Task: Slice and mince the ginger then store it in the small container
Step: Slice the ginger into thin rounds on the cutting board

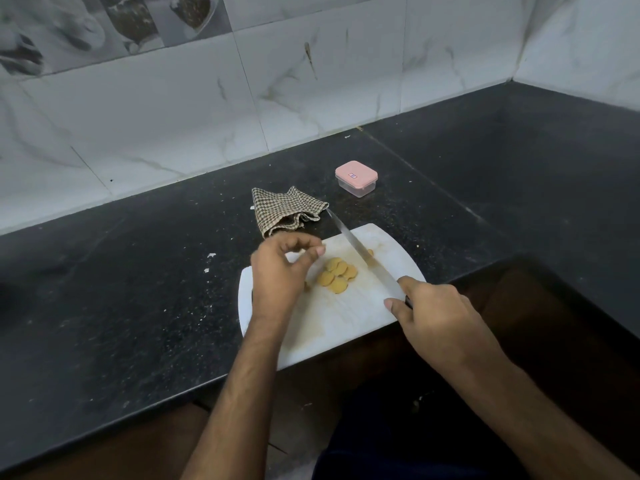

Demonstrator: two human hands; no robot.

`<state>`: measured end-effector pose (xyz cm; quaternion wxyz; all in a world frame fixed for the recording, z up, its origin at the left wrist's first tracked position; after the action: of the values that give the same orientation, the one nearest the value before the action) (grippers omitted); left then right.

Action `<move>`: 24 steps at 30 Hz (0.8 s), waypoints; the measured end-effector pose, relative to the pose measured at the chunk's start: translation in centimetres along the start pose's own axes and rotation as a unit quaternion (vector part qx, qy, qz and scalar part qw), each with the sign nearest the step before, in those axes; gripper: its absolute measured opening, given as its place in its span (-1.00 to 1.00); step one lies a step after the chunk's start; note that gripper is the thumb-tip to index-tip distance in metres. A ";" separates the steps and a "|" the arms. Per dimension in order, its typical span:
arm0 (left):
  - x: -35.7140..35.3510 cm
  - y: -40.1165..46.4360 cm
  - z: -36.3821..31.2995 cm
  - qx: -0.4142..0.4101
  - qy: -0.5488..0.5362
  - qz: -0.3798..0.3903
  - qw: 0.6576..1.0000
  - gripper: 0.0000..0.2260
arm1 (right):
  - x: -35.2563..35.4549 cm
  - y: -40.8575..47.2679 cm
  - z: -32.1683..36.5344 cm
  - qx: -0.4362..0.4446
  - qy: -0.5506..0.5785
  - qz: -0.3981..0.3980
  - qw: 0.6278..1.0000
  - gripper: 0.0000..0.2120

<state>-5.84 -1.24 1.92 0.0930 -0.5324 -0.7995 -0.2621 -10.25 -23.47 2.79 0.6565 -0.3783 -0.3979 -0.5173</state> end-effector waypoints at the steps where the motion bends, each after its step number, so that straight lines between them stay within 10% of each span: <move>1: -0.4 -0.3 0.1 0.031 -0.014 0.036 0.999 -0.95 | 0.2 0.1 0.0 -0.001 0.001 -0.004 1.000 -0.73; 24: 1.6 -3.6 3.6 0.113 0.051 0.005 0.992 -0.69 | -1.7 0.0 3.2 0.078 0.006 0.020 0.997 -0.79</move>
<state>-9.27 0.85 -1.55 0.1944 -0.5082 -0.8156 -0.1967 -10.92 -19.94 2.49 0.6963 -0.3309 -0.4257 -0.4737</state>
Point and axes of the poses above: each hand's wrist, its own y-axis towards the middle knuckle, its own x-axis out of the back of the hand, z = x × y, the point moved 2 cm from there along y, towards the middle knuckle, and after that the axes turned 4 degrees about x, right-handed, at the moved point
